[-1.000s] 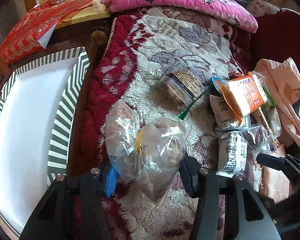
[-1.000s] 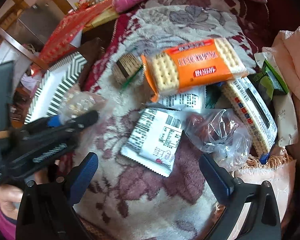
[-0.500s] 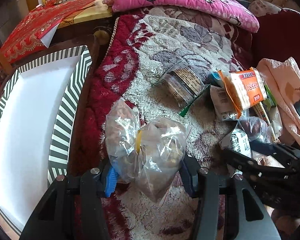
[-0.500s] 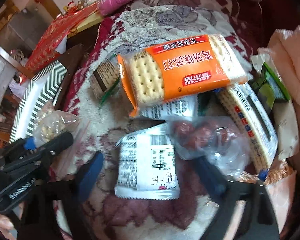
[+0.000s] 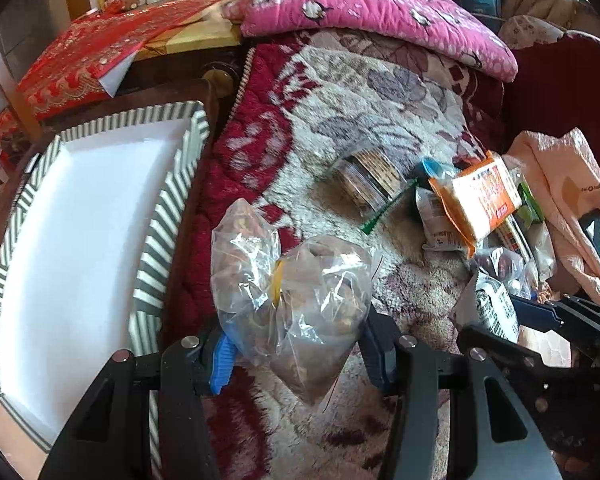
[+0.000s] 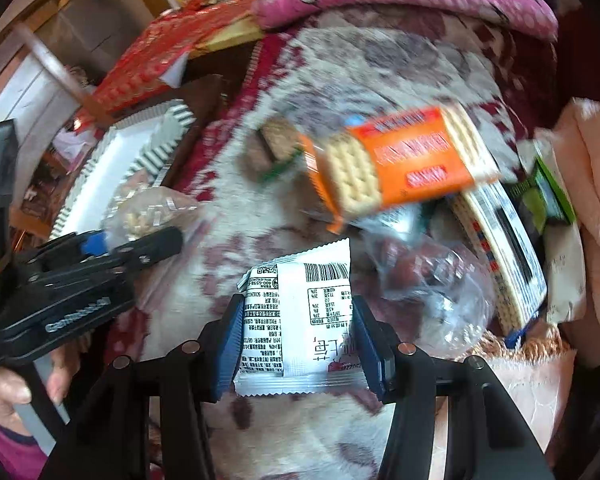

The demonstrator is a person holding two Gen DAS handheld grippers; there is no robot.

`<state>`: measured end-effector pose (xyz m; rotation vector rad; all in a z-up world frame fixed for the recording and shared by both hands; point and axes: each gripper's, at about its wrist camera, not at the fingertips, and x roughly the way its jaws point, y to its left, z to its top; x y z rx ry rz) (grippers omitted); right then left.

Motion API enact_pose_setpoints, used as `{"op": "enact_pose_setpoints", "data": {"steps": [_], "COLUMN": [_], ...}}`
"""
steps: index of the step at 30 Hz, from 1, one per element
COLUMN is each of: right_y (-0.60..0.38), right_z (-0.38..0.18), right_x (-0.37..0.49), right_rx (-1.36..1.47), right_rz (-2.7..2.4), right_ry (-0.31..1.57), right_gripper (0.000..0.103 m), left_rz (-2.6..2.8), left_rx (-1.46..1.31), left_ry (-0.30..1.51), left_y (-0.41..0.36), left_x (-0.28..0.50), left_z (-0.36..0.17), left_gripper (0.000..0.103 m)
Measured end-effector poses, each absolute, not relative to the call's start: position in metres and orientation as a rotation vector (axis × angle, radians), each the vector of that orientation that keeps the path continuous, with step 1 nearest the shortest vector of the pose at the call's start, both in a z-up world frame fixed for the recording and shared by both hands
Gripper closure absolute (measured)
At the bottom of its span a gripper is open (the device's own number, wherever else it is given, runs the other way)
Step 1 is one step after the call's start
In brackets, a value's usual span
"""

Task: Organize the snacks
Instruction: 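Carry both items to the white tray and open both grippers to release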

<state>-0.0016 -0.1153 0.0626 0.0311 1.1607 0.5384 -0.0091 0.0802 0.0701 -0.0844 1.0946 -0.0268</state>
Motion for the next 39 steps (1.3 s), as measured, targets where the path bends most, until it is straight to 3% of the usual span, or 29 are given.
{"op": "enact_pose_setpoints", "data": {"steps": [18, 39], "right_y": [-0.019, 0.106], "right_z": [0.099, 0.092], "right_x": [0.004, 0.001], "right_rx": [-0.11, -0.26], "right_rz": [0.714, 0.9], "right_ry": [1.094, 1.092], "right_gripper": [0.047, 0.047], "left_rz": [0.157, 0.361], "left_rx": [-0.154, -0.284], "left_ry": [1.043, 1.106], "left_y": [0.172, 0.275], "left_x": [-0.034, -0.052], "left_z": [0.102, 0.074], "left_gripper": [0.051, 0.051]}}
